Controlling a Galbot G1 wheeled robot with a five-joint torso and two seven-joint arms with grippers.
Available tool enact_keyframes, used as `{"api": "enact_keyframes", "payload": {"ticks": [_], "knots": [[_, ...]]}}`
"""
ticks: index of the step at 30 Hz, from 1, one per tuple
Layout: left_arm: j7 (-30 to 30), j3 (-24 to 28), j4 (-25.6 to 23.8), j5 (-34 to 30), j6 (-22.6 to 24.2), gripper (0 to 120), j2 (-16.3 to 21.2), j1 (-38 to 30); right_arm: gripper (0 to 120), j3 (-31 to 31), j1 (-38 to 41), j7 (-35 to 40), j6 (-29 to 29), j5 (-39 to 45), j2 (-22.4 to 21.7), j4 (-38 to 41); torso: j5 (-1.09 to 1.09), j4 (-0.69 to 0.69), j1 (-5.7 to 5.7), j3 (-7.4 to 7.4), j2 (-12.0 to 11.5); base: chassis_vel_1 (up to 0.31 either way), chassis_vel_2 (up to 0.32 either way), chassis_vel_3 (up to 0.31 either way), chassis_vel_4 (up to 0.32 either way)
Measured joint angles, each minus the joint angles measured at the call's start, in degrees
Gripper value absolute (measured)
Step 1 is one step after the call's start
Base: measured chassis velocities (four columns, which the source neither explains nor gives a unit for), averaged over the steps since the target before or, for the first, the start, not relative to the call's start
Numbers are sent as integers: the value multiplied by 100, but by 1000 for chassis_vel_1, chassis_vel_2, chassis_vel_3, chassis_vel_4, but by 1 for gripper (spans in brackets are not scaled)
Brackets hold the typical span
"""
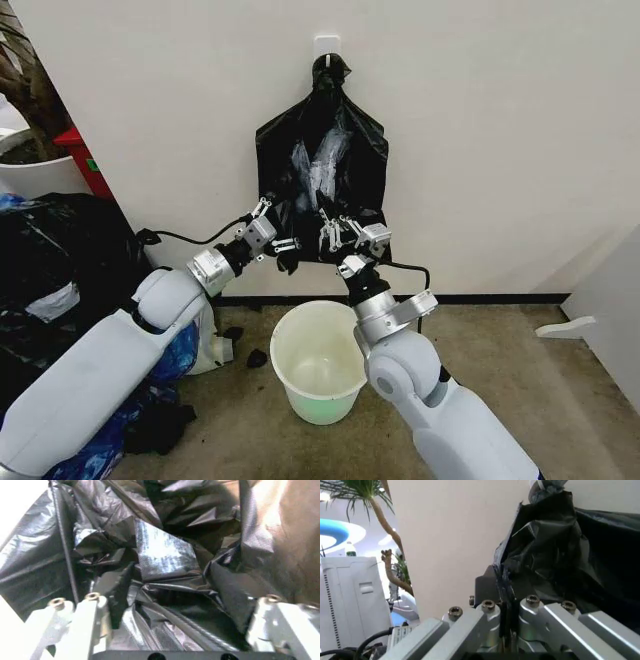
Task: Place the garbage bag over the trash bin.
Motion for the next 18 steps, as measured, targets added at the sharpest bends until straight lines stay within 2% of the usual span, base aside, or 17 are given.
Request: {"api": "enact_keyframes", "payload": {"ticks": [5,6,12,13,16,18], "knots": [[-6,-13,-15,-130,28,35,72,-53,0,6,7,0,0,-11,-9,2,0,0,-1,0,0,0,0,0,0],[-6,-13,-15,-130,28,35,72,-53,0,6,7,0,0,-11,-9,2,0,0,-1,0,0,0,0,0,0],[-1,-146,-13,-253,48,11,73,17,0,20,-26,-1,0,-45,-12,2,0,0,-1,0,0,0,0,0,0],[-1,-146,-13,-253,48,11,73,17,0,20,-26,-1,0,-45,-12,2,0,0,-1,0,0,0,0,0,0],[-77,-308,-35,-463,48,0,25,207,0,43,-67,-1,2,-63,-33,6,0,0,-1,0,0,0,0,0,0],[-137,-519,-135,-734,33,0,-39,417,0,71,-118,9,12,-64,-72,31,0,1,-1,0,0,0,0,0,0]]}}
